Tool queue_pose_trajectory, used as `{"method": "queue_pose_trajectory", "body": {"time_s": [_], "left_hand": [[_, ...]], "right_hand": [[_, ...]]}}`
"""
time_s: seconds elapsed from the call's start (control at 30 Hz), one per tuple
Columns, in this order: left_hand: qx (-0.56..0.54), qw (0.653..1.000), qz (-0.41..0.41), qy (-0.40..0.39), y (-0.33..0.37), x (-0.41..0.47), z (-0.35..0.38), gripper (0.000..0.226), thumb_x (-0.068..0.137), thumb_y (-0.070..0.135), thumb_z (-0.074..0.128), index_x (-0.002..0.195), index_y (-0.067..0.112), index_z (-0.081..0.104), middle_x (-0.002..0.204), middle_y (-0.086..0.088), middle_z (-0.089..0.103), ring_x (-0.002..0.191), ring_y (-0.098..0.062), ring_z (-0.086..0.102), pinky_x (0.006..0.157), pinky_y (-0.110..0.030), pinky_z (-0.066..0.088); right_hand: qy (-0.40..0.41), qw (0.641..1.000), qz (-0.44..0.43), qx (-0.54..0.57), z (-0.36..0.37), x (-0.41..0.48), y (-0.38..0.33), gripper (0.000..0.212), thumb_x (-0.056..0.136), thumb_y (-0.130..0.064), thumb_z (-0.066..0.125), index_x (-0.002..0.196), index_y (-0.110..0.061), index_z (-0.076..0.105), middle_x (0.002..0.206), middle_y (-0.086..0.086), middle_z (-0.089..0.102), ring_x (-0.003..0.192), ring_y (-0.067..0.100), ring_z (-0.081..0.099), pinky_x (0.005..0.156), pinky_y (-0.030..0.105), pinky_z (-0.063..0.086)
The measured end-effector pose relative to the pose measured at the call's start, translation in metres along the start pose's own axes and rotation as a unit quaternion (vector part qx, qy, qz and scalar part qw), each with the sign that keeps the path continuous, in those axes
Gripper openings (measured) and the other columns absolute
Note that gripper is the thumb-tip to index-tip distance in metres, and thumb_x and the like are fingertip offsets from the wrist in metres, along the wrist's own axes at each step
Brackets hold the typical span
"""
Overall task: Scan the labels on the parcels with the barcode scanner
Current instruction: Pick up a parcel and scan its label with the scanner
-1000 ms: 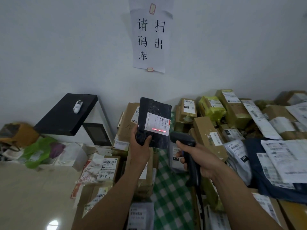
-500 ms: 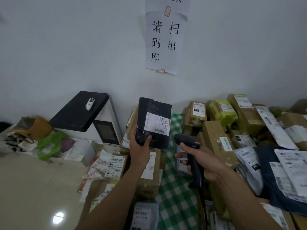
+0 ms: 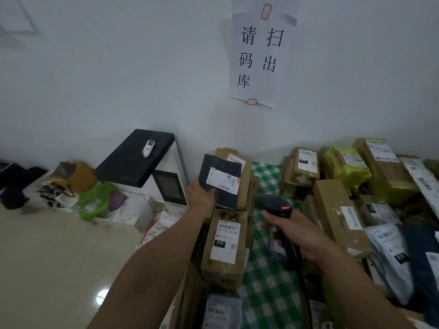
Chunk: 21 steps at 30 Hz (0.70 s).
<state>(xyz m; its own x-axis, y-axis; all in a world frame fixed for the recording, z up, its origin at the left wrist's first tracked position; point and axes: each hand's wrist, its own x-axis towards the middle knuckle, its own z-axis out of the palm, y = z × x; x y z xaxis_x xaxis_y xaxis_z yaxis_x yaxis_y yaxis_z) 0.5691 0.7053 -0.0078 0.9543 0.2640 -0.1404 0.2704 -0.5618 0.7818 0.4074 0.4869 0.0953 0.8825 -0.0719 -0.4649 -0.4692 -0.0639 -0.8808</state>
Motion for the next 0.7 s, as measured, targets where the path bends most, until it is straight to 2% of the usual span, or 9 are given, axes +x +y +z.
{"method": "queue_pose_trajectory", "body": {"time_s": [0.13,0.23,0.27,0.33,0.37,0.47,0.53,0.57,0.7], "left_hand": [[0.053,0.998,0.035,-0.027,-0.013,-0.003,0.011,0.069,0.086,0.03,0.076,0.147,0.028,0.042,0.145,-0.005,0.053,0.139,-0.035,0.044,0.114,-0.056,0.039],[0.131,0.991,0.036,0.003,-0.003,-0.024,0.02,0.079,0.095,0.034,0.068,0.16,0.028,0.024,0.168,-0.003,0.02,0.155,-0.034,0.01,0.123,-0.06,0.02],[0.128,0.989,0.068,0.016,0.003,-0.034,0.025,0.076,0.096,0.033,0.068,0.159,0.027,0.027,0.167,-0.004,0.019,0.154,-0.033,0.01,0.123,-0.057,0.019],[0.064,0.987,0.15,-0.001,0.016,-0.059,0.045,0.062,0.096,0.025,0.068,0.152,0.022,0.041,0.157,-0.005,0.033,0.147,-0.029,0.023,0.12,-0.048,0.028],[0.027,0.985,0.169,-0.036,0.021,-0.072,0.059,0.055,0.096,0.02,0.068,0.146,0.02,0.047,0.15,-0.004,0.04,0.142,-0.027,0.032,0.116,-0.043,0.035],[-0.005,0.973,0.171,-0.158,0.031,-0.103,0.105,0.038,0.096,0.014,0.067,0.133,0.015,0.059,0.129,0.002,0.057,0.116,-0.018,0.057,0.097,-0.033,0.049],[-0.006,0.96,0.122,-0.25,0.026,-0.111,0.138,0.028,0.098,0.015,0.065,0.126,0.011,0.06,0.122,0.006,0.061,0.104,-0.013,0.061,0.089,-0.029,0.052],[-0.013,0.954,0.086,-0.288,0.02,-0.112,0.153,0.026,0.099,0.014,0.064,0.124,0.011,0.06,0.125,0.001,0.065,0.105,-0.015,0.064,0.089,-0.03,0.055],[-0.003,0.945,-0.002,-0.328,0.0,-0.115,0.199,0.031,0.099,0.012,0.063,0.13,0.007,0.06,0.132,-0.011,0.065,0.124,-0.028,0.061,0.093,-0.029,0.051]], "right_hand": [[0.01,1.0,0.01,0.025,-0.014,0.0,0.008,0.019,0.095,-0.029,0.072,0.114,-0.026,0.067,0.097,0.008,0.078,0.068,0.016,0.064,0.055,0.027,0.051],[0.03,0.999,0.018,0.032,-0.031,0.0,0.016,0.023,0.095,-0.031,0.072,0.116,-0.023,0.069,0.095,0.007,0.078,0.068,0.015,0.065,0.056,0.027,0.051],[0.039,0.998,0.021,0.034,-0.038,0.0,0.019,0.024,0.094,-0.032,0.073,0.116,-0.022,0.07,0.096,0.006,0.078,0.068,0.015,0.066,0.058,0.029,0.052],[0.062,0.997,0.032,0.037,-0.052,0.002,0.025,0.025,0.094,-0.033,0.073,0.114,-0.019,0.071,0.098,0.007,0.078,0.071,0.017,0.066,0.063,0.033,0.053],[0.072,0.996,0.037,0.041,-0.059,0.004,0.028,0.024,0.094,-0.033,0.073,0.113,-0.019,0.071,0.097,0.008,0.077,0.072,0.018,0.066,0.064,0.034,0.053],[0.093,0.993,0.054,0.053,-0.078,0.008,0.037,0.021,0.095,-0.032,0.072,0.112,-0.02,0.07,0.092,0.007,0.077,0.073,0.019,0.066,0.064,0.034,0.053],[0.1,0.992,0.069,0.043,-0.089,0.011,0.044,0.02,0.095,-0.033,0.072,0.111,-0.022,0.071,0.092,0.006,0.078,0.076,0.019,0.068,0.064,0.032,0.053],[0.101,0.991,0.074,0.039,-0.094,0.013,0.048,0.02,0.096,-0.034,0.072,0.111,-0.021,0.072,0.092,0.005,0.078,0.076,0.018,0.069,0.063,0.031,0.053],[0.106,0.99,0.087,0.036,-0.107,0.019,0.062,0.022,0.096,-0.032,0.071,0.111,-0.016,0.073,0.08,0.001,0.075,0.071,0.016,0.068,0.063,0.03,0.053]]}}
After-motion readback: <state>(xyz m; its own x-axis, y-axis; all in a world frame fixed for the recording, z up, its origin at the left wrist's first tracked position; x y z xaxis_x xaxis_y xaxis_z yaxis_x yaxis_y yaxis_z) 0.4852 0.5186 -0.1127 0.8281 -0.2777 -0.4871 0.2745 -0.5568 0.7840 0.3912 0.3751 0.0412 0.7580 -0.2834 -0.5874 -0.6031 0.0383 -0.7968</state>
